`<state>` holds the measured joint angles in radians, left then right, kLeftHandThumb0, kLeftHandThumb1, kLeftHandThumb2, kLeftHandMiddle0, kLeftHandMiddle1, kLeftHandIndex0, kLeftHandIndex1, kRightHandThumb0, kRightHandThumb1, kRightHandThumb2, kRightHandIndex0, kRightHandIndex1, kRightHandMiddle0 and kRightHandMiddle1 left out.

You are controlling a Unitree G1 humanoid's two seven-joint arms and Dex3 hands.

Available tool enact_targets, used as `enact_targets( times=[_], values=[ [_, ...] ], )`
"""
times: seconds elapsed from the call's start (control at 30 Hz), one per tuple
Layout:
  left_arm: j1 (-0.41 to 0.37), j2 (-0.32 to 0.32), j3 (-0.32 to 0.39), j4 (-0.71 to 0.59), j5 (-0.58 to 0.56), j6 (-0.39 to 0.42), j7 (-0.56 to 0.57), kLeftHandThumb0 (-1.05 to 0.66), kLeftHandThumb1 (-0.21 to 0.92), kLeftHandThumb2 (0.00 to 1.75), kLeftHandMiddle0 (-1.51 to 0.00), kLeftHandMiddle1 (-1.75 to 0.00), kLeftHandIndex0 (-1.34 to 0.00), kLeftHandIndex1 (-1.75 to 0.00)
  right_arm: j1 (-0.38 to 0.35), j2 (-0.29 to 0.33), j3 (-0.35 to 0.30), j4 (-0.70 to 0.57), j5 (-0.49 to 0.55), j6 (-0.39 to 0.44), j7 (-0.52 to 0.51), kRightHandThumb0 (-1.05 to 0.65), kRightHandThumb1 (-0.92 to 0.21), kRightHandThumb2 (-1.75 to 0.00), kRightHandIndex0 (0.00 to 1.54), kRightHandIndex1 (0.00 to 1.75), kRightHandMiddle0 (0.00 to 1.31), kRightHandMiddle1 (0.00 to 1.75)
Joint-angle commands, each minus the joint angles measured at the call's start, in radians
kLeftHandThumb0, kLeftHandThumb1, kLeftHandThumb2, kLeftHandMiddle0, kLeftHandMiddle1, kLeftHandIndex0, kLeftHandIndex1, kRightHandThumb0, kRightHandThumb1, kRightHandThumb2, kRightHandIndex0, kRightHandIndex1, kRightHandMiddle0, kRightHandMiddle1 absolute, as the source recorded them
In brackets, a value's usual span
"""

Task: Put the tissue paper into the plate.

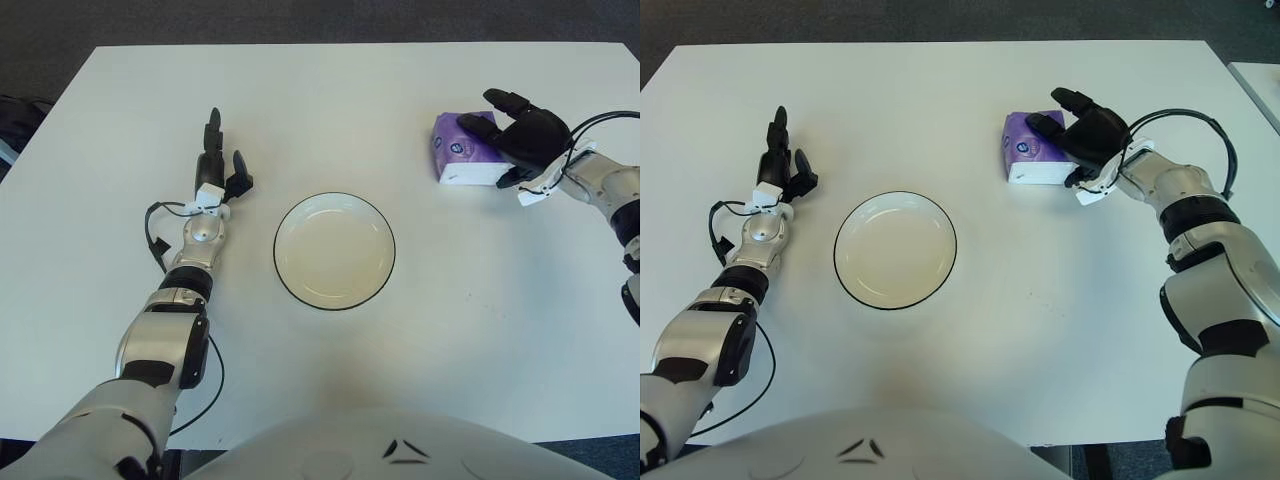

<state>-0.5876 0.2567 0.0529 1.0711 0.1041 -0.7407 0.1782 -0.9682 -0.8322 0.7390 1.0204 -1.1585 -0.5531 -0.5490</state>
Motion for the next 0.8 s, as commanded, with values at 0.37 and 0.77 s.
enact_targets(
  times=[0.37, 0.77],
  values=[
    [0.204, -0.043, -0.018, 0.125, 0.025, 0.011, 0.017, -0.92, 0.92, 1.07, -0.04, -0.01, -0.01, -0.01, 0.037, 0.031, 0.017, 0.01, 0.02, -0.096, -0.069, -0.63, -0.46, -0.76, 0.44, 0.14, 0.0, 0.75],
    [0.206, -0.051, 0.001, 0.128, 0.003, 0.02, 0.012, -0.92, 0.92, 1.06, -0.06, -0.01, -0.02, -0.03, 0.067, 0.033, 0.005, -0.002, 0.056, -0.109, -0.053, -0.55, -0.42, -0.85, 0.33, 0.63, 0.0, 0.95]
  ],
)
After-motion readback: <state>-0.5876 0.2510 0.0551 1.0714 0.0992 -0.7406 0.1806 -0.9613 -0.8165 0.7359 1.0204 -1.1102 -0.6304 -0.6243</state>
